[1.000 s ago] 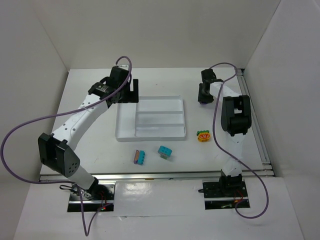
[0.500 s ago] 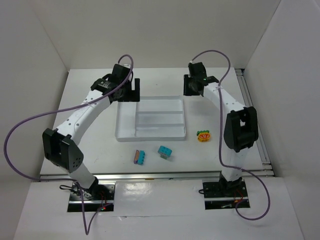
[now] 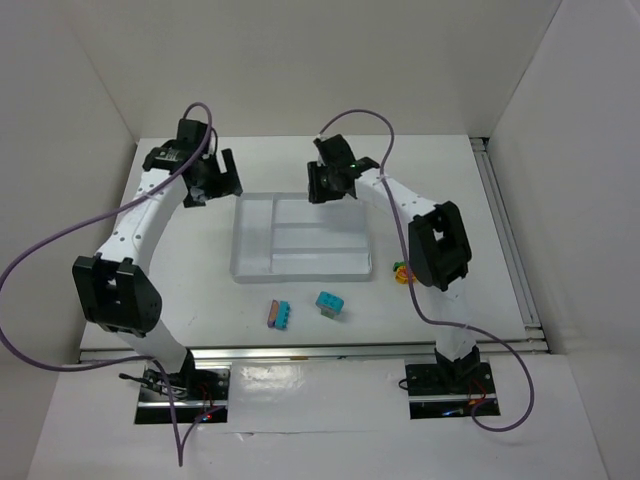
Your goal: Sort the legos into containers by color
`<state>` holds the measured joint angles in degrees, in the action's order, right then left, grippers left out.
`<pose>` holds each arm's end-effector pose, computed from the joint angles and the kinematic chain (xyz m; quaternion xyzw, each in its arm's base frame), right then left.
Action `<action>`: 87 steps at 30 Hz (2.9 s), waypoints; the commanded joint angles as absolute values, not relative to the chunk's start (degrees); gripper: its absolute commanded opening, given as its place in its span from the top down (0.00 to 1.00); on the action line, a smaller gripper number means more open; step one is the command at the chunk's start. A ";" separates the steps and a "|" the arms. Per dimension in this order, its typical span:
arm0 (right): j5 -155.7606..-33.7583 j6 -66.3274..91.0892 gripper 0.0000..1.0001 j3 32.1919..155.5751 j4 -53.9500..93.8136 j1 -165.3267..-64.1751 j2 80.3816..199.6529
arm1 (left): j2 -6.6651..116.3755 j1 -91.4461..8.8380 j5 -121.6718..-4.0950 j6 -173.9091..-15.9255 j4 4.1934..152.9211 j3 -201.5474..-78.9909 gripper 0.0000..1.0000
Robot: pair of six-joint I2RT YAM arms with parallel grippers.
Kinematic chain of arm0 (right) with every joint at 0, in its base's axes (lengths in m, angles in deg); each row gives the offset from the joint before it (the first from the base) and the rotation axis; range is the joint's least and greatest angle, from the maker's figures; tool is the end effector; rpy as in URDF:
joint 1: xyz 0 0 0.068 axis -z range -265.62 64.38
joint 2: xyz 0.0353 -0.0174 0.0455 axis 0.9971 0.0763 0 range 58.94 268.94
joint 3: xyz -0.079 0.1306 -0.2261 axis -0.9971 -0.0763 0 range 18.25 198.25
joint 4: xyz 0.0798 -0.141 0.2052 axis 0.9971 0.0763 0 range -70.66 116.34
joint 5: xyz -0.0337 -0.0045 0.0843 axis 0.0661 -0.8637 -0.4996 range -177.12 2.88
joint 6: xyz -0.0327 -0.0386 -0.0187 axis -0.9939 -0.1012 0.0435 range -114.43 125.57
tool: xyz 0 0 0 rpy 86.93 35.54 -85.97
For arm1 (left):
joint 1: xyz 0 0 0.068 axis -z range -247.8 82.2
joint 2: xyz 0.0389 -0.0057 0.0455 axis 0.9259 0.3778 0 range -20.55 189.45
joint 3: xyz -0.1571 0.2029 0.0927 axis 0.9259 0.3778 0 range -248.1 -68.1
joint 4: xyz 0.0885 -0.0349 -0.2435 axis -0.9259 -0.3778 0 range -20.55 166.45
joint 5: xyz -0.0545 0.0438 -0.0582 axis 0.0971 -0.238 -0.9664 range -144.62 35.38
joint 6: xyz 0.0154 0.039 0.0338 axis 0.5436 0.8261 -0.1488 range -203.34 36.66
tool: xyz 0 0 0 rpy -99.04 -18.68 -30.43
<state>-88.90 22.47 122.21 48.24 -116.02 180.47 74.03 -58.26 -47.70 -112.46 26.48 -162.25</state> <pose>0.4180 0.2464 0.2422 -0.1149 0.9215 0.1619 0.3338 0.3520 -0.0549 0.3506 -0.1799 0.9220 -0.0583 0.3378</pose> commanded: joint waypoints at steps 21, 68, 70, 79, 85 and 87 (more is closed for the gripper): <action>-77.36 20.95 0.19 116.54 49.77 -118.58 167.51 | 65.41 -58.49 -57.87 -111.38 27.67 -153.35 0.00; -86.29 26.48 0.79 87.95 53.99 -132.06 138.75 | 68.92 -57.96 -87.59 -103.31 36.62 -153.10 0.06; -102.88 28.58 0.79 87.95 47.33 -123.62 138.22 | 67.35 -57.96 -92.57 -101.89 42.22 -148.73 0.06; -132.37 41.85 0.79 84.17 24.55 -113.75 137.60 | 62.34 -58.58 -117.45 -110.92 63.86 -137.28 0.02; -136.43 45.83 0.79 83.29 18.45 -112.08 137.07 | 61.19 -58.58 -124.14 -121.22 82.69 -129.89 0.02; -136.95 45.82 0.79 83.90 19.07 -112.08 137.07 | 61.19 -58.58 -124.93 -122.09 84.26 -129.89 0.02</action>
<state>-131.87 43.78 83.24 24.61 -112.56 139.12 63.24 -58.28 -118.32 -118.21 72.40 -129.57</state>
